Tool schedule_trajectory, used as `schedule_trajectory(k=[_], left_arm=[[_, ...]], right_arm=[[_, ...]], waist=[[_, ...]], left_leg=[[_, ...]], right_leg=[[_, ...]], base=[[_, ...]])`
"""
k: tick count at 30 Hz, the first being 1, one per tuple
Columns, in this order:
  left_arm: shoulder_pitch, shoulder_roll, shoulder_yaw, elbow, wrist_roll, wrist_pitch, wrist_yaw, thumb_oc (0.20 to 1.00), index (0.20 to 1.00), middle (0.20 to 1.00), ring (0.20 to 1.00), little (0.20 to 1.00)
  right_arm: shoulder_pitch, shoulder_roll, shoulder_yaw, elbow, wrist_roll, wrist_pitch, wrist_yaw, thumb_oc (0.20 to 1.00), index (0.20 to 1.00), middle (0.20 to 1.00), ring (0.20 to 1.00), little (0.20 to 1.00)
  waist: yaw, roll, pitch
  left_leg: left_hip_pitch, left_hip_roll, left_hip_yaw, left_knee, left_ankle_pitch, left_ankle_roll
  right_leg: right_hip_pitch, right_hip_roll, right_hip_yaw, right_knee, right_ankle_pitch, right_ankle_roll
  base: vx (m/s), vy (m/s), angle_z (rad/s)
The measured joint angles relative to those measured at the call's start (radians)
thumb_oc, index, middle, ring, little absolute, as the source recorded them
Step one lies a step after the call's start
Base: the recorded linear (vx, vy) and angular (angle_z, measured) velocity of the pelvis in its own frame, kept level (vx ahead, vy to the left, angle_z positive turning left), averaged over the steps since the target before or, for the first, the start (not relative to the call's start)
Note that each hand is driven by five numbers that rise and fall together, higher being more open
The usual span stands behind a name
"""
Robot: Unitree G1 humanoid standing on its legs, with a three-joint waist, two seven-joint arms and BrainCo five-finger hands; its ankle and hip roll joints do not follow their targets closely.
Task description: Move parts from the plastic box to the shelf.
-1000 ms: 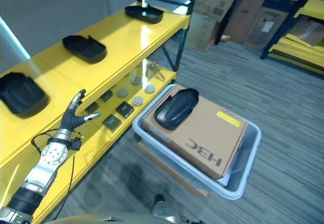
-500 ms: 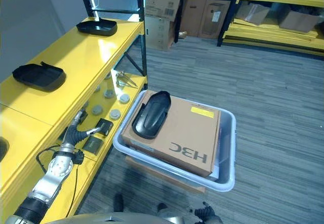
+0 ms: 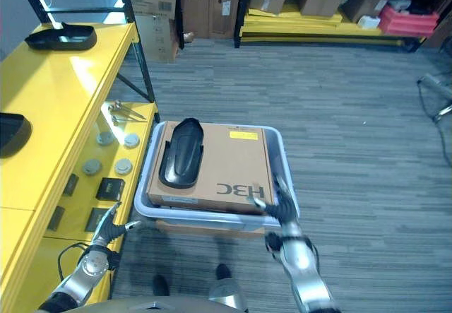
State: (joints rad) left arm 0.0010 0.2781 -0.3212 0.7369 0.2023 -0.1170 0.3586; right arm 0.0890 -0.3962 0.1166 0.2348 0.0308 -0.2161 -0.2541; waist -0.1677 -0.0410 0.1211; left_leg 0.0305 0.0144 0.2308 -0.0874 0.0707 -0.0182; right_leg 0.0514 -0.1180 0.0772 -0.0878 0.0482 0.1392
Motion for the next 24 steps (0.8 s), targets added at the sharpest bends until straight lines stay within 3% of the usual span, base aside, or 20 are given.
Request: schedule_trajectory(k=[4,6,8,14,20,24], left_arm=[[0.003,-0.010,-0.002,0.100,-0.003,0.003,-0.001,1.000,1.000,1.000,1.000,1.000],[-0.006,-0.012,-0.003,0.180,-0.009,0.013,-0.005,1.000,1.000,1.000,1.000,1.000],[-0.012,-0.013,-0.003,0.206,-0.038,0.026,-0.005,1.000,1.000,1.000,1.000,1.000],[-0.076,-0.028,-0.034,0.326,-0.093,0.041,-0.002,1.000,1.000,1.000,1.000,1.000],[-0.100,-0.026,-0.024,0.384,-0.179,0.042,-0.017,1.000,1.000,1.000,1.000,1.000],[-0.116,-0.039,-0.034,0.383,-0.209,0.042,-0.033,1.000,1.000,1.000,1.000,1.000]], right_arm=[[-0.207,-0.009,0.057,0.155,-0.045,0.039,-0.060,1.000,1.000,1.000,1.000,1.000],[-0.326,-0.010,0.075,0.212,-0.063,0.056,-0.098,1.000,1.000,1.000,1.000,1.000],[-0.405,-0.032,0.090,0.251,-0.079,0.076,-0.120,1.000,1.000,1.000,1.000,1.000],[-0.669,-0.054,0.121,0.495,-0.078,0.136,-0.200,1.000,1.000,1.000,1.000,1.000],[-0.817,-0.038,0.174,0.743,-0.074,0.153,-0.213,1.000,1.000,1.000,1.000,1.000],[-0.875,-0.025,0.200,0.946,-0.034,0.170,-0.191,1.000,1.000,1.000,1.000,1.000]], waist=[[0.058,-0.015,-0.018],[0.065,-0.003,-0.022],[0.100,0.015,-0.002],[0.140,0.067,0.086],[0.146,0.069,0.127],[0.173,0.074,0.134]], left_leg=[[-0.015,0.006,-0.024,0.000,0.015,0.009],[-0.064,0.003,-0.042,0.001,0.030,0.012],[-0.113,0.001,-0.067,0.006,0.051,0.015],[-0.209,-0.003,-0.122,0.005,0.081,0.011],[-0.244,-0.005,-0.144,0.006,0.093,0.017],[-0.282,-0.003,-0.155,0.006,0.099,0.014]], right_leg=[[0.000,0.007,-0.027,0.000,0.007,-0.009],[-0.040,0.006,-0.037,0.000,0.009,-0.009],[-0.072,0.006,-0.061,0.001,0.023,-0.010],[-0.137,0.008,-0.120,0.001,0.036,-0.009],[-0.161,0.013,-0.143,0.003,0.036,-0.013],[-0.191,0.018,-0.160,0.006,0.035,-0.016]], base=[[-0.06,-0.024,0.18],[-0.11,-0.039,0.22],[-0.13,-0.031,0.36],[-0.04,-0.015,0.30],[0.00,0.000,0.10],[0.02,-0.010,0.10]])
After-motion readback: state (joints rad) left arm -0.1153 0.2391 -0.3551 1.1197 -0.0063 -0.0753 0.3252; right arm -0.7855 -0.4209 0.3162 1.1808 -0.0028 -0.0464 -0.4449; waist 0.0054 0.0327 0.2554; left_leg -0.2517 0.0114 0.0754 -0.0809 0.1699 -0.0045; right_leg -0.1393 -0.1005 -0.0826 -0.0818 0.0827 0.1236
